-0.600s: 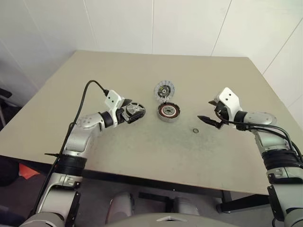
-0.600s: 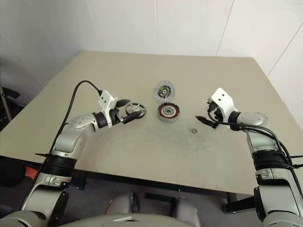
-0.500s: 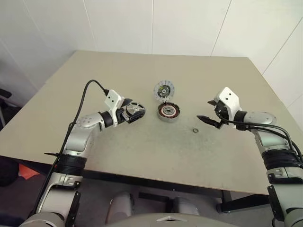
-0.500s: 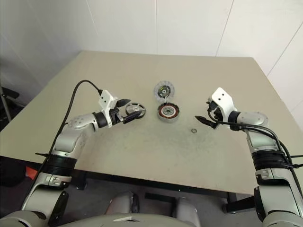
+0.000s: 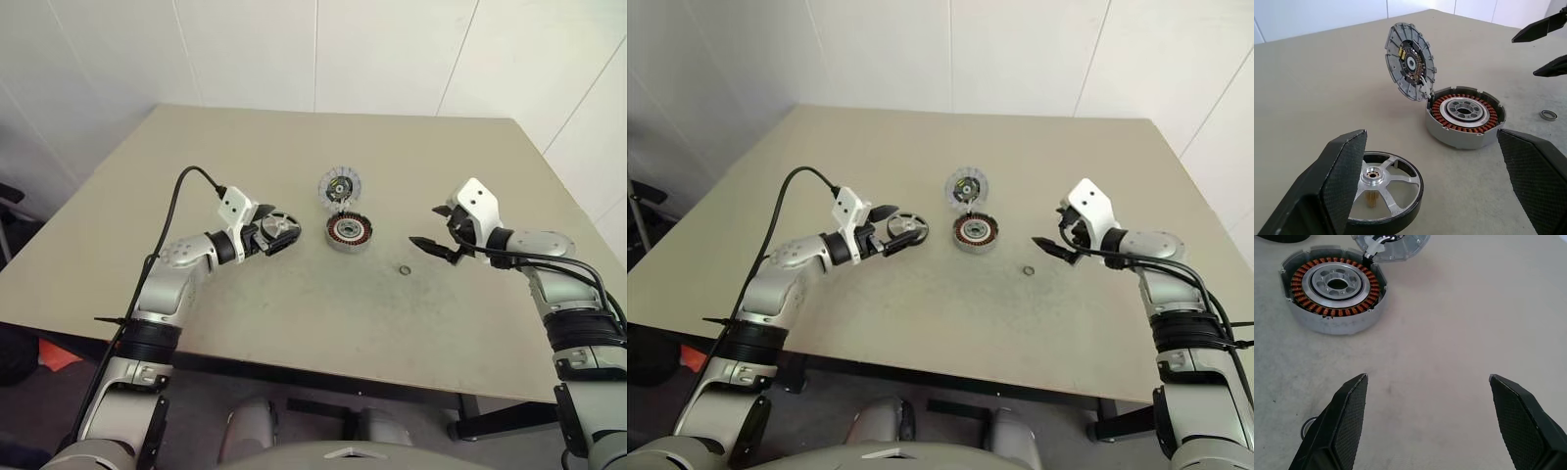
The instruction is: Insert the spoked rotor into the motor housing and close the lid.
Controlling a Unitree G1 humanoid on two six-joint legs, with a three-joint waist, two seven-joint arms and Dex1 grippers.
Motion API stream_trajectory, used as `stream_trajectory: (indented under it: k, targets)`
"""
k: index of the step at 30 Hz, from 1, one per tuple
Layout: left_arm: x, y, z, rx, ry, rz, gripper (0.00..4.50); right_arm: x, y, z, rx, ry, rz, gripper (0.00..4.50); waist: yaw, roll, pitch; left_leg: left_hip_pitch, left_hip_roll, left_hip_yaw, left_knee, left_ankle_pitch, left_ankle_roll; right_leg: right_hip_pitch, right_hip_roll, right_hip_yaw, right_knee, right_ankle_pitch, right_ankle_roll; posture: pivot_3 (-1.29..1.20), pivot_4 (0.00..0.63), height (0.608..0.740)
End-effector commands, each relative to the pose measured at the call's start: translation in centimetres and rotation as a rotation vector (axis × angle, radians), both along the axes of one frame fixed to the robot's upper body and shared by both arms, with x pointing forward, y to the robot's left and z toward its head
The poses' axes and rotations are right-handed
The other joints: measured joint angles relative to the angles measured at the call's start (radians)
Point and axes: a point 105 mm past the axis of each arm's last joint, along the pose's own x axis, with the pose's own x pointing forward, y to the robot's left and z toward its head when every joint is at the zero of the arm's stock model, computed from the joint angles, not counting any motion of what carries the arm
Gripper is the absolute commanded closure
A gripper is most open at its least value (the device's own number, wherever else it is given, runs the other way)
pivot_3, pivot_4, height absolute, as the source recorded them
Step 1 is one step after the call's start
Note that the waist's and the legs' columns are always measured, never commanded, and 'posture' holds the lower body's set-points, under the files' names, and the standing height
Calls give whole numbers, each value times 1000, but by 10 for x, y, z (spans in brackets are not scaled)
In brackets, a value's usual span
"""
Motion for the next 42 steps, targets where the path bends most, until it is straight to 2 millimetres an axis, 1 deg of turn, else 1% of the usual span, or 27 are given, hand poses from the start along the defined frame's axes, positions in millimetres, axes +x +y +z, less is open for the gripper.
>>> stream_trajectory:
  k: [1,3,6,11,14,18,23,28,31,40,42]
  targets:
    - [5,3,17,-12,-58,0,0,-18,10,11,31,36,99,23,4,0,0,0,0,0,0,0,0,0,0,0,0,0,0,0,0,740]
    - [4,4,13,-2,-50,4,0,-24,9,8,29,61,107,23,5,0,0,0,0,0,0,0,0,0,0,0,0,0,0,0,0,740]
    - [1,-1,8,-1,-37,-12,0,-31,3,0,12,98,77,23,5,0,0,0,0,0,0,0,0,0,0,0,0,0,0,0,0,740]
    - [3,-2,8,-2,-37,-10,0,-40,12,-14,36,156,90,23,1,0,0,2,0,0,0,1,-1,1,0,0,0,0,0,0,0,740]
    - [4,-2,8,0,-39,-6,0,-41,15,-25,22,178,83,23,-1,0,0,2,0,0,0,1,-1,1,0,0,0,0,0,0,0,740]
    - [4,-2,9,2,-43,-3,0,-36,25,-23,44,165,88,23,0,0,0,2,0,0,0,1,-1,1,0,0,0,0,0,0,0,740]
    - [4,2,8,12,-46,9,0,-33,32,-25,49,168,101,23,0,0,0,2,0,0,0,1,-1,1,0,0,0,0,0,0,0,740]
    - [3,6,9,20,-50,24,0,-33,29,-35,42,204,86,23,0,0,0,2,0,-1,0,1,-1,1,0,0,0,0,0,0,0,740]
    - [3,8,8,23,-48,30,0,-35,23,-43,21,226,73,23,0,0,0,2,0,-1,0,1,-1,1,0,0,0,0,0,0,0,740]
    - [4,8,9,28,-56,33,0,-36,16,-58,32,257,42,23,0,0,0,4,0,-1,0,1,-1,4,0,0,0,0,0,0,0,740]
    - [5,8,9,29,-57,33,0,-36,15,-60,33,259,40,411,0,0,0,6,0,-1,0,1,-1,6,0,0,0,0,0,0,0,740]
